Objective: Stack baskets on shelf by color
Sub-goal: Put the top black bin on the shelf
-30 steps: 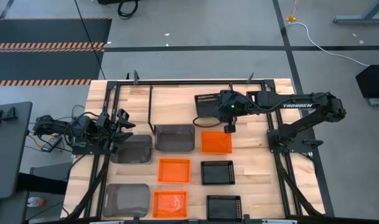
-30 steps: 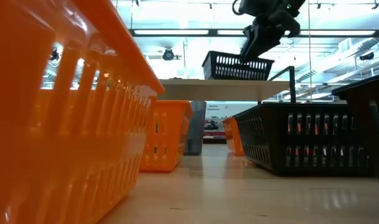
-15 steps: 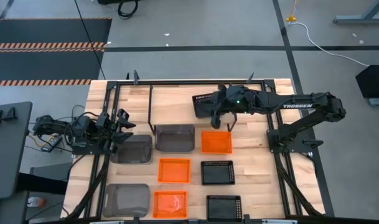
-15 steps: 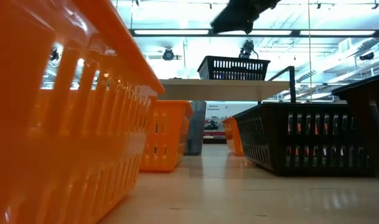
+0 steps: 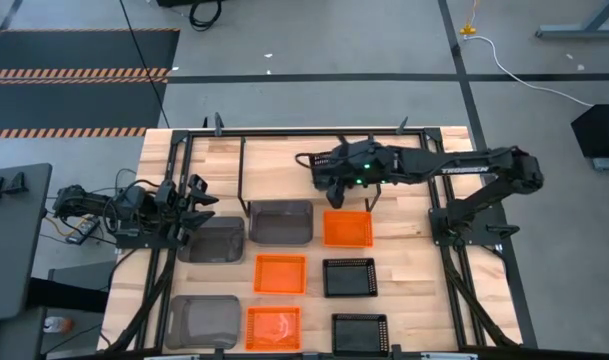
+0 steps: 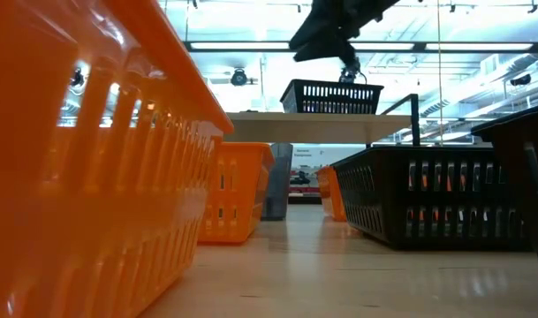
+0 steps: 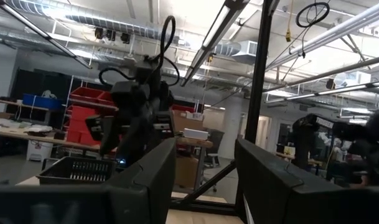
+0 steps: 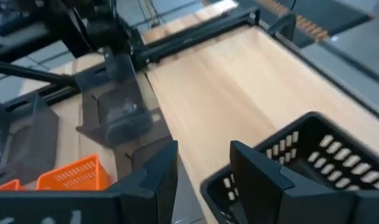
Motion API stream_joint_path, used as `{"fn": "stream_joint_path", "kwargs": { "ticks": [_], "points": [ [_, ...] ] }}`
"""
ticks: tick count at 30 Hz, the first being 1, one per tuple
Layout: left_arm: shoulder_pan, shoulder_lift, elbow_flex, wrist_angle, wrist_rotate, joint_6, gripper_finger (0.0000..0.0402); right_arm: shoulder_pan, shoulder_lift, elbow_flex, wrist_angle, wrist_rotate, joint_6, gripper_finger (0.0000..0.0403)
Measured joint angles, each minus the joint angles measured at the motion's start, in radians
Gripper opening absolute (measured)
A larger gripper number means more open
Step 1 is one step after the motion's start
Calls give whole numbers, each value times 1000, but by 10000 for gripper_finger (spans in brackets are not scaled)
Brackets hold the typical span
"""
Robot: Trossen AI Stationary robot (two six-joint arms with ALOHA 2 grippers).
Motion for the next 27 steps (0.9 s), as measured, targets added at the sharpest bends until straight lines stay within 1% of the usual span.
{"fn": "stream_joint_path", "kwargs": {
  "ticks": [2,4,12,16,18,21,27],
  "points": [
    [0,0,0,-3,-3,0,172,0,50,61,-40,0,1,152],
    [0,0,0,-3,-4,0,172,0,108,147,-117,0,0,152],
    [0,0,0,-4,-4,0,172,-28,386,606,-644,18,74,152],
    [0,0,0,-4,-4,-1,172,-43,494,774,-828,25,99,151],
    [0,0,0,-4,-3,-1,172,-50,533,827,-881,34,101,151],
    [0,0,0,-4,-3,0,172,-62,574,868,-922,36,100,151],
    [0,0,0,-4,-4,0,172,-81,591,873,-948,37,93,151]
  ]
}}
